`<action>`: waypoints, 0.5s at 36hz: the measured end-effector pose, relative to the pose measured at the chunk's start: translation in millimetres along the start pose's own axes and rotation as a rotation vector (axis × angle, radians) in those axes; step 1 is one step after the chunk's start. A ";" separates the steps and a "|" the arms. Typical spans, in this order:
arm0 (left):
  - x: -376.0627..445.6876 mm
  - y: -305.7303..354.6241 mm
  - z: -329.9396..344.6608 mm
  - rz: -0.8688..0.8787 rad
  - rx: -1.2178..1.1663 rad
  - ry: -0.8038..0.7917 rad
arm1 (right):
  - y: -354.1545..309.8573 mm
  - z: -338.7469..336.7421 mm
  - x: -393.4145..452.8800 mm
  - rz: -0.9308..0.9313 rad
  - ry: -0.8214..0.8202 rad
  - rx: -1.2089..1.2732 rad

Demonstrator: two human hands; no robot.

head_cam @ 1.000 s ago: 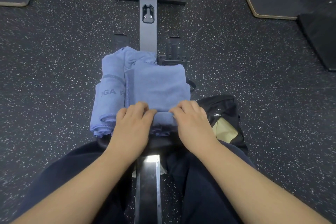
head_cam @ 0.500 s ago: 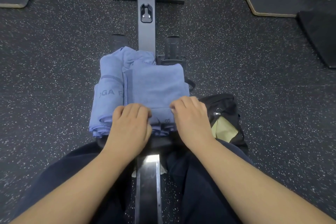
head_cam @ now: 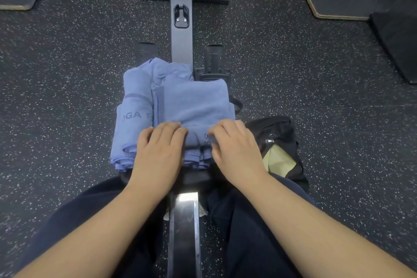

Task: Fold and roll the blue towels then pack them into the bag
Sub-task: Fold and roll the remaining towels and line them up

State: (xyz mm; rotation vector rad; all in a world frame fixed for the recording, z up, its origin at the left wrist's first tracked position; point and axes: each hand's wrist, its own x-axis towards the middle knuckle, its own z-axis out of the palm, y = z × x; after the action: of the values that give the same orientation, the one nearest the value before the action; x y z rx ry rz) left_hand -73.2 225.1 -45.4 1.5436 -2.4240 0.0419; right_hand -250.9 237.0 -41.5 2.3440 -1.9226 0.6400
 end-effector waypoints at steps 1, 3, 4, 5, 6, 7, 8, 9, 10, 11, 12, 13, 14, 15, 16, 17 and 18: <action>0.5 -0.7 0.6 -0.002 0.001 -0.001 | -0.2 0.5 0.5 0.004 0.001 -0.012; 2.3 -2.2 1.4 -0.001 0.003 0.004 | -0.2 1.3 1.6 0.011 0.000 -0.028; 3.5 -2.4 1.2 0.001 0.006 0.009 | 0.1 1.6 2.2 0.011 -0.003 -0.035; 4.6 -2.3 0.7 0.003 0.008 0.016 | 0.6 2.2 2.8 0.009 -0.007 -0.044; 5.5 -1.9 0.0 0.005 0.011 0.026 | 1.0 3.1 3.2 0.007 -0.011 -0.056; 6.3 -1.4 -0.9 0.006 0.013 0.035 | 1.3 4.0 3.5 0.006 -0.014 -0.068; 6.9 -1.1 -1.7 0.007 0.016 0.042 | 1.4 4.7 3.8 0.006 -0.015 -0.076; 7.5 -1.2 -2.2 0.010 0.023 0.046 | 1.6 5.2 3.9 0.006 -0.012 -0.078; 8.1 -1.7 -2.2 0.015 0.032 0.048 | 2.1 5.6 4.1 0.008 -0.009 -0.072; 8.8 -2.6 -2.1 0.022 0.041 0.049 | 3.0 5.9 4.3 0.009 -0.009 -0.059; 9.5 -3.7 -1.5 0.029 0.048 0.050 | 4.0 6.0 4.7 0.010 -0.015 -0.046; 10.2 -4.6 -1.2 0.035 0.052 0.051 | 5.4 6.1 5.3 0.009 -0.026 -0.036; 10.6 -5.2 -1.1 0.038 0.053 0.053 | 6.6 6.0 6.0 0.006 -0.039 -0.031; 10.8 -5.4 -1.0 0.038 0.052 0.055 | 7.7 6.0 6.5 0.003 -0.051 -0.028; 10.8 -5.4 -0.9 0.035 0.046 0.057 | 8.5 5.9 7.0 0.002 -0.063 -0.029; 10.7 -5.2 -1.0 0.030 0.039 0.057 | 8.6 5.5 7.2 0.007 -0.075 -0.028; 10.4 -5.0 -1.2 0.023 0.033 0.056 | 8.3 5.0 7.4 0.016 -0.088 -0.027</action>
State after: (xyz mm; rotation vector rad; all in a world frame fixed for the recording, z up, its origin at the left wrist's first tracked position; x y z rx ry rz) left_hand -72.7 213.9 -42.3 1.5081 -2.4091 0.1289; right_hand -256.3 226.8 -45.4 2.3813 -1.9738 0.5165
